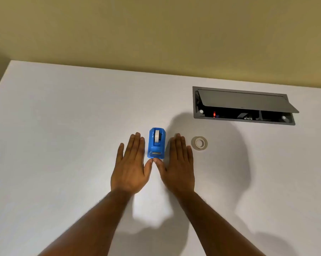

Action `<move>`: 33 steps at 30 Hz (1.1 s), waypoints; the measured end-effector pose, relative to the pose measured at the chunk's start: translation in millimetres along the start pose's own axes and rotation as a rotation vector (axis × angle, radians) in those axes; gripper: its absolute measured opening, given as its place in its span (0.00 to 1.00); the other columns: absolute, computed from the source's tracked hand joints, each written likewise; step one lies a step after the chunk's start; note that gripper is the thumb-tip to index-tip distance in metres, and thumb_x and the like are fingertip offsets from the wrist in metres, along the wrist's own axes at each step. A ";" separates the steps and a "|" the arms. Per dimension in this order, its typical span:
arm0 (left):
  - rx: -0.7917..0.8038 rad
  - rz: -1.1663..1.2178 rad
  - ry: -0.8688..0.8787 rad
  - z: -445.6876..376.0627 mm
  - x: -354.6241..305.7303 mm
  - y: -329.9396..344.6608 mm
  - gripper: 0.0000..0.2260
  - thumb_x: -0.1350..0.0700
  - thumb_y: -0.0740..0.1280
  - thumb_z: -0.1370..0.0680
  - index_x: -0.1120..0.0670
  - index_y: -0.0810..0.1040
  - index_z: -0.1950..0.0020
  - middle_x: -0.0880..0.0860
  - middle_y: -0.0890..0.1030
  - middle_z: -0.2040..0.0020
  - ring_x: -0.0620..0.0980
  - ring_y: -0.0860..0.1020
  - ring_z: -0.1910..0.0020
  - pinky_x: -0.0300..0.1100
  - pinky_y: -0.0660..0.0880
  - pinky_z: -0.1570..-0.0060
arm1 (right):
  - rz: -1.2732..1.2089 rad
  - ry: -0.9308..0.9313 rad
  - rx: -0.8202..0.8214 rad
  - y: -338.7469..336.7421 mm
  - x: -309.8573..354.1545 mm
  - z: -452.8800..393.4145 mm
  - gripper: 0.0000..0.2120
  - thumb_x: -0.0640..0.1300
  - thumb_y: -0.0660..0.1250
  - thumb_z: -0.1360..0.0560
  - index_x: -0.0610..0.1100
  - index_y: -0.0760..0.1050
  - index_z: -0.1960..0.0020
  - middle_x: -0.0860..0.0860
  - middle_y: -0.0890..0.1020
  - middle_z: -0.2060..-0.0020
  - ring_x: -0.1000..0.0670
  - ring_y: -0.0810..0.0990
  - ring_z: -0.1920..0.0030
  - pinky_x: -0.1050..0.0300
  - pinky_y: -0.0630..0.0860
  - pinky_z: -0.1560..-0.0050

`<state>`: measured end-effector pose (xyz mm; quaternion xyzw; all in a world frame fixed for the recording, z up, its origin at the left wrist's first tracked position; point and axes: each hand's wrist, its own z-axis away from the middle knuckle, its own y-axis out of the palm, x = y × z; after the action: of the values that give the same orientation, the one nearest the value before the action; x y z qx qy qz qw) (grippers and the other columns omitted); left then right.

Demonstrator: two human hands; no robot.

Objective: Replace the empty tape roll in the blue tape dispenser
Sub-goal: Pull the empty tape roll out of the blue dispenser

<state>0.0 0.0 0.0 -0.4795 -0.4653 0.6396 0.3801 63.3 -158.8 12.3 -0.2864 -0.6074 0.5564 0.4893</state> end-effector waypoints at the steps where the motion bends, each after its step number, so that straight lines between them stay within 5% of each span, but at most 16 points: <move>1: 0.009 -0.006 -0.005 -0.4 -0.6 -1.3 0.32 0.37 0.45 0.18 0.52 0.47 0.17 0.51 0.49 0.16 0.48 0.44 0.17 0.55 0.50 0.20 | -0.016 0.020 -0.003 -1.4 2.4 0.2 0.42 0.71 0.44 0.22 0.44 0.47 0.19 0.46 0.51 0.19 0.46 0.47 0.19 0.44 0.50 0.20; 14: 0.027 -0.056 0.009 0.6 1.6 2.3 0.30 0.42 0.46 0.17 0.51 0.44 0.17 0.51 0.47 0.16 0.50 0.44 0.17 0.57 0.52 0.20 | 0.001 0.113 -0.025 7.4 21.0 -2.9 0.45 0.76 0.45 0.25 0.48 0.48 0.19 0.42 0.53 0.19 0.40 0.51 0.20 0.37 0.53 0.22; 22: -0.039 0.261 -0.016 -4.6 -3.0 -11.3 0.30 0.42 0.40 0.17 0.52 0.57 0.19 0.52 0.58 0.18 0.50 0.54 0.18 0.55 0.52 0.20 | 0.024 0.119 -0.026 12.3 20.1 -2.4 0.44 0.76 0.44 0.25 0.50 0.47 0.19 0.42 0.52 0.19 0.40 0.49 0.20 0.37 0.51 0.22; 26: -0.066 0.603 -0.068 -19.9 -10.8 -24.0 0.27 0.42 0.49 0.19 0.50 0.62 0.21 0.49 0.68 0.22 0.44 0.66 0.24 0.33 0.55 0.25 | 0.035 0.108 -0.030 11.4 19.6 -1.1 0.42 0.74 0.43 0.24 0.49 0.48 0.19 0.42 0.54 0.19 0.40 0.50 0.20 0.37 0.51 0.22; 29: -0.002 0.681 -0.070 -34.4 -12.9 -33.2 0.27 0.39 0.49 0.18 0.47 0.59 0.20 0.47 0.66 0.21 0.40 0.62 0.25 0.38 0.57 0.25 | 0.048 0.100 -0.029 10.5 19.0 -1.4 0.41 0.73 0.45 0.23 0.49 0.48 0.19 0.42 0.54 0.19 0.40 0.49 0.19 0.38 0.49 0.21; 33: 0.000 0.580 0.045 -50.7 -14.9 -45.6 0.24 0.42 0.58 0.18 0.44 0.63 0.22 0.45 0.69 0.23 0.37 0.64 0.29 0.31 0.56 0.31 | 0.034 0.105 -0.032 8.6 19.4 -1.1 0.41 0.73 0.43 0.24 0.49 0.48 0.19 0.42 0.54 0.19 0.41 0.49 0.19 0.37 0.51 0.22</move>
<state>54.6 10.5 42.2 -0.6067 -0.3001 0.7107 0.1917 55.7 -139.1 9.4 -0.3334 -0.5847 0.5392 0.5062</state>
